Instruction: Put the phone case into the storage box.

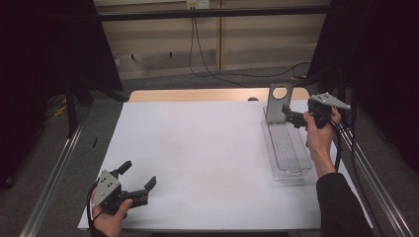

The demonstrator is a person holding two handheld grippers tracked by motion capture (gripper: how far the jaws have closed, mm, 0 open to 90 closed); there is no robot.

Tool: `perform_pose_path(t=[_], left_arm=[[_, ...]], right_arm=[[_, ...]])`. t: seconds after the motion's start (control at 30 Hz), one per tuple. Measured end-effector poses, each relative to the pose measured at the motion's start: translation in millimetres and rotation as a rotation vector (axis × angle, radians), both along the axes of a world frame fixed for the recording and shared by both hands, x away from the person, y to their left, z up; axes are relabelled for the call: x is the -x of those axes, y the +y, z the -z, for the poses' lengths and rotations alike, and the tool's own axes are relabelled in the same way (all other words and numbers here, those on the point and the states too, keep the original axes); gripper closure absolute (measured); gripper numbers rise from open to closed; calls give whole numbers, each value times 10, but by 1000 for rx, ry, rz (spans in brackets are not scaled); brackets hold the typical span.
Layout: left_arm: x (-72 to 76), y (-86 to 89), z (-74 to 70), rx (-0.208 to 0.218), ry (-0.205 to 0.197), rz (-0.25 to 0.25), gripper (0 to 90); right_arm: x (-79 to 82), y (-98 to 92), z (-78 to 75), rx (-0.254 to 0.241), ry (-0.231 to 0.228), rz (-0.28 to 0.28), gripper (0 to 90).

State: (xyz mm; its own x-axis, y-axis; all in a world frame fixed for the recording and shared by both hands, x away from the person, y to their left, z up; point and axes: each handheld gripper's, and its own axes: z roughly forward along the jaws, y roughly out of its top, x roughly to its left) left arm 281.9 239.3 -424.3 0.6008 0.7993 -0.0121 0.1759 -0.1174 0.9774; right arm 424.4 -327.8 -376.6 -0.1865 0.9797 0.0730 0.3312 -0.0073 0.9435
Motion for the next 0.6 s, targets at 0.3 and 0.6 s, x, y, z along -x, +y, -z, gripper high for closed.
perform_pose_path(t=[0.3,0.6], left_arm=[[13,-20,-4,-1,-3,4,31],[10,-10,-9,1,-5,-2,31]], right_arm=[[163,-73,2,-1,-25,-34,9],[319,-150,52,-15,-32,-45,9]])
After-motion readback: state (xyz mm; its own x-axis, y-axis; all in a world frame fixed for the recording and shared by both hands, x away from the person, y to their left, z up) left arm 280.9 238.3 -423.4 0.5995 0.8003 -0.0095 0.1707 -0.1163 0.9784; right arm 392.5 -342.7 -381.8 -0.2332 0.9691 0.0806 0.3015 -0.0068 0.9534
